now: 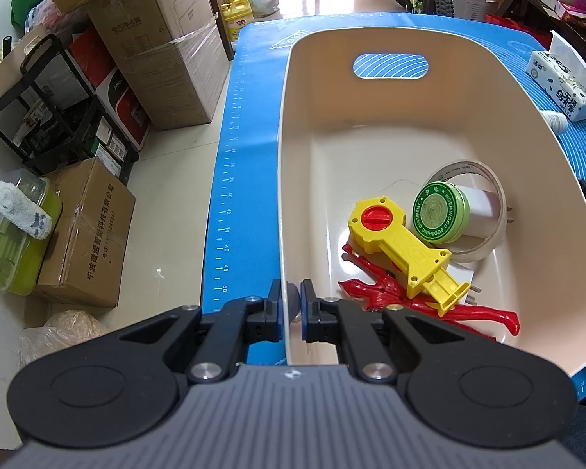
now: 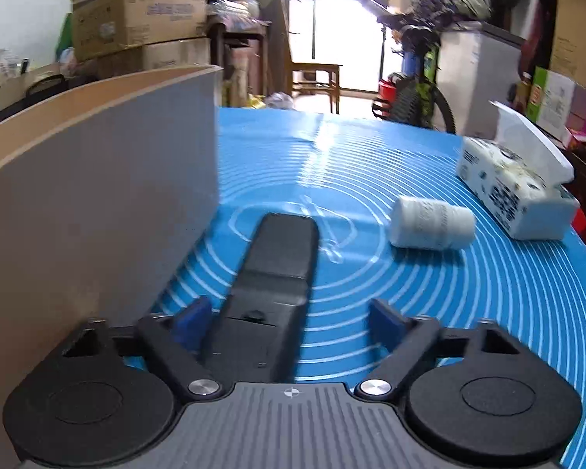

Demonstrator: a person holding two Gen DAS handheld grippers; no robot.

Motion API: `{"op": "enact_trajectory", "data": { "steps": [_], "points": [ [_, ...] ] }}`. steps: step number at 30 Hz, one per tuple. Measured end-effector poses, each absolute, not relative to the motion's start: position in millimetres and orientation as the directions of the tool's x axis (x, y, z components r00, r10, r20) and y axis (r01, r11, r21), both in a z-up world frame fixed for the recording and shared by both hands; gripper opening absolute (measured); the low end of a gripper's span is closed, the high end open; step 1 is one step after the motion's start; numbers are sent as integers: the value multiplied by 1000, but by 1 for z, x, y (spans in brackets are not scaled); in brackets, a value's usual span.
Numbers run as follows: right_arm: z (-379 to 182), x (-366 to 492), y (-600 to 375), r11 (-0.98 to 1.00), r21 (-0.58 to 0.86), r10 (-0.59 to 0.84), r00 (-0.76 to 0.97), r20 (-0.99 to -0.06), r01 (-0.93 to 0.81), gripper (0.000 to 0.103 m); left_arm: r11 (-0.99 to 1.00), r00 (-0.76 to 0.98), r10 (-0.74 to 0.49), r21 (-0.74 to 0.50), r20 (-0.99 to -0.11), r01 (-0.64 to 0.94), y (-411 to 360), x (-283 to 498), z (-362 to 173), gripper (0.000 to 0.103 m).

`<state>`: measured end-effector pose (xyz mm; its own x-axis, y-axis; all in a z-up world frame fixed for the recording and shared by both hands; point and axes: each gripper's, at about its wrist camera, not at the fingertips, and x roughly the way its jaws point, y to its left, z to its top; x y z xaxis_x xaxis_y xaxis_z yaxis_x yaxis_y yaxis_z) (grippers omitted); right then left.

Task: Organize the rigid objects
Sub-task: 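Grasp the black remote control by its end with the right tool, then carry the black remote into the basket with the right tool and release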

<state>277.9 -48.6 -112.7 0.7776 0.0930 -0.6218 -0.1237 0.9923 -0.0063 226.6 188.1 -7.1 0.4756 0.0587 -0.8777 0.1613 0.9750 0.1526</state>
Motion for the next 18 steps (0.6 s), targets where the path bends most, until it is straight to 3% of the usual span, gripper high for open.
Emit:
{"op": "enact_trajectory", "data": {
  "steps": [3, 18],
  "points": [
    [-110, 276, -47, 991, 3, 108, 772, -627, -136, 55, 975, 476, 59, 153, -878, 160, 189, 227, -7, 10],
    [-70, 269, -68, 990, 126, 124, 815, -566, -64, 54, 975, 473, 60, 153, -879, 162, 187, 227, -8, 10]
  ]
}}
